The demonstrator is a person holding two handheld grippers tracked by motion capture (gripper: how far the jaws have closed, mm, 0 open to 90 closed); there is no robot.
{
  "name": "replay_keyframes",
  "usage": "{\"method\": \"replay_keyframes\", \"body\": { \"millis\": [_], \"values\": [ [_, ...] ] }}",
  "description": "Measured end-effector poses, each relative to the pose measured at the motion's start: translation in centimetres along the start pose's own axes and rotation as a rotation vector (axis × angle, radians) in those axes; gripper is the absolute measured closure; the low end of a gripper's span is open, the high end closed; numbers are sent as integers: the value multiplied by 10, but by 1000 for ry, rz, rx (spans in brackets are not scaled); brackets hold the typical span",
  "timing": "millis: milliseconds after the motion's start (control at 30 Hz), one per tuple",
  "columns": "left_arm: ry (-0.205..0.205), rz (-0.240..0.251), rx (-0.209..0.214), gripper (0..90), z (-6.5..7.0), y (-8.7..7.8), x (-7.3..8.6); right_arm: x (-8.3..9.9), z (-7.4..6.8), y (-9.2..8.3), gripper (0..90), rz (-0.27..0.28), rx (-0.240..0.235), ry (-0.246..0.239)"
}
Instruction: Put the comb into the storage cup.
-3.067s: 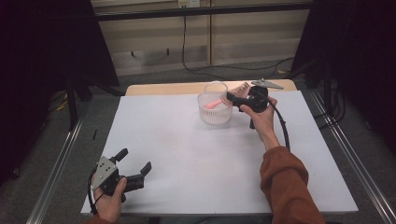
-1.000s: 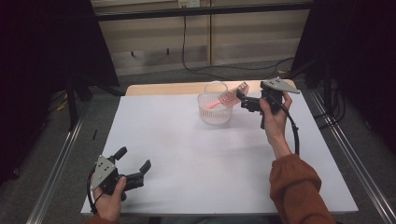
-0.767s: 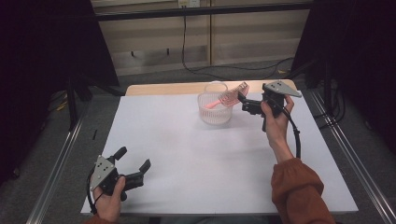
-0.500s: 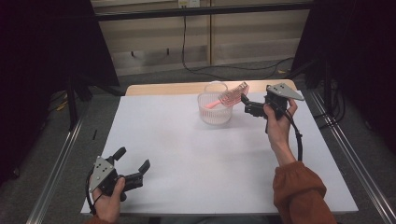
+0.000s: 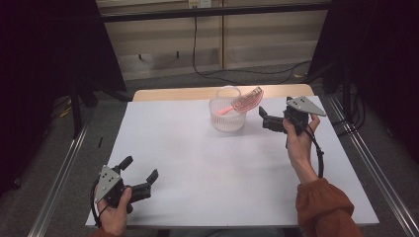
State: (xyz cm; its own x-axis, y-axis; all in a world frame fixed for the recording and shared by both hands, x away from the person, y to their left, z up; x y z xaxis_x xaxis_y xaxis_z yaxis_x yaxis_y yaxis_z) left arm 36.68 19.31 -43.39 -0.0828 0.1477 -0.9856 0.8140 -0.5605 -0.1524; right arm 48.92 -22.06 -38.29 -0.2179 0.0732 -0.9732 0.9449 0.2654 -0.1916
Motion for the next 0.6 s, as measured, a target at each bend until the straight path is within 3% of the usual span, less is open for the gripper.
{"method": "replay_keyframes", "body": {
  "millis": [167, 467, 600],
  "values": [
    [2, 5, 10, 18, 1, 0, -1, 10, 2, -6, 0, -23, 5, -3],
    [-4, 14, 8, 18, 1, -2, -2, 22, 10, -21, 6, -38, 73, -32],
    [0, 8, 5, 18, 0, -2, -1, 24, 8, -30, 0, -47, 49, -25]
  ]
}}
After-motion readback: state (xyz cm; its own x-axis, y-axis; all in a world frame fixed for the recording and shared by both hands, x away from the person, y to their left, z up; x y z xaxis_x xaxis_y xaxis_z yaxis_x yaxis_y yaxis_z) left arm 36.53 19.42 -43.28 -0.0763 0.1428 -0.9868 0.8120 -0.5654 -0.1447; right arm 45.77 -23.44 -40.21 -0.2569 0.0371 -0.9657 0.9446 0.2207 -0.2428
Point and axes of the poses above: each handheld gripper's, and its own axes: y roughly forward along the jaws, x roughly out of its underside, z roughly to its right, the point moved 9 cm from there along y, roughly forward along the jaws, and after that the axes turned 7 degrees about y, right-handed, at the moved point
